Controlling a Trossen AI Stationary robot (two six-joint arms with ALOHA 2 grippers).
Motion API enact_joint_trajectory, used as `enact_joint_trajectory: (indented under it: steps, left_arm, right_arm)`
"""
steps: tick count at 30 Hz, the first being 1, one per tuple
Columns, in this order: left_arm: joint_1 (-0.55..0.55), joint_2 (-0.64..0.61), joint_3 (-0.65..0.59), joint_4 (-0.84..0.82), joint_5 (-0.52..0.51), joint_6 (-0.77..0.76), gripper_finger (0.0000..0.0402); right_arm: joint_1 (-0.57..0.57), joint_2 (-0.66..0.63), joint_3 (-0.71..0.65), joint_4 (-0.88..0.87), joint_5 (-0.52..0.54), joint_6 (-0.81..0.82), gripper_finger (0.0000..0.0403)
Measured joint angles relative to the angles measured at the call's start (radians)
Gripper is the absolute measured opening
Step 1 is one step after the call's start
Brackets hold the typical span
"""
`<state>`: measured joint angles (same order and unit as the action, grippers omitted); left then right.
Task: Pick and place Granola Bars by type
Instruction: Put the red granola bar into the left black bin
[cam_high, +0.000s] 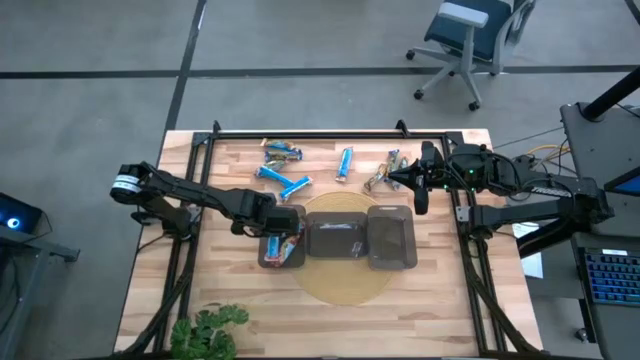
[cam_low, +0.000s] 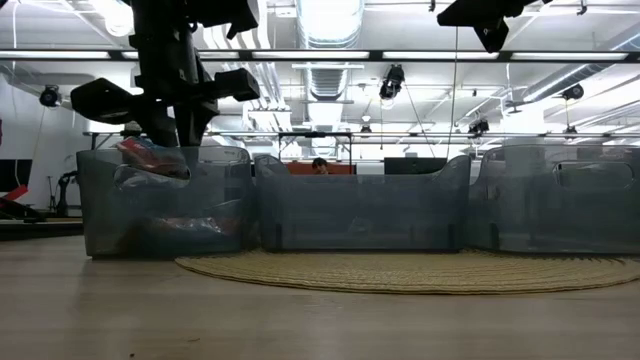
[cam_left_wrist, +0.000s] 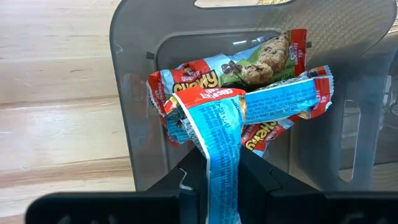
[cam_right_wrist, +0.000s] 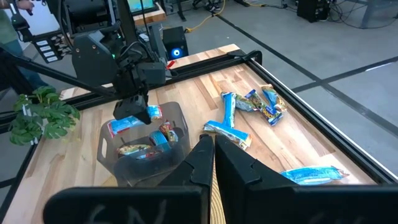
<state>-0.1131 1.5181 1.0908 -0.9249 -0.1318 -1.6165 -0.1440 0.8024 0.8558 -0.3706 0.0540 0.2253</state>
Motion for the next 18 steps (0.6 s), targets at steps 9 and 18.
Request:
enact_joint_trajectory:
  steps: [9, 18]
  left_arm:
    - [0.0, 0.0, 0.0, 0.0, 0.0, 0.018, 0.0042]
    - [0.002, 0.0, 0.0, 0.0, 0.003, 0.013, 0.0044]
  right_arm:
    - [0.0, 0.0, 0.0, 0.0, 0.0, 0.0, 0.0009]
    - [0.0, 0.0, 0.0, 0.0, 0.0, 0.0, 0.0009]
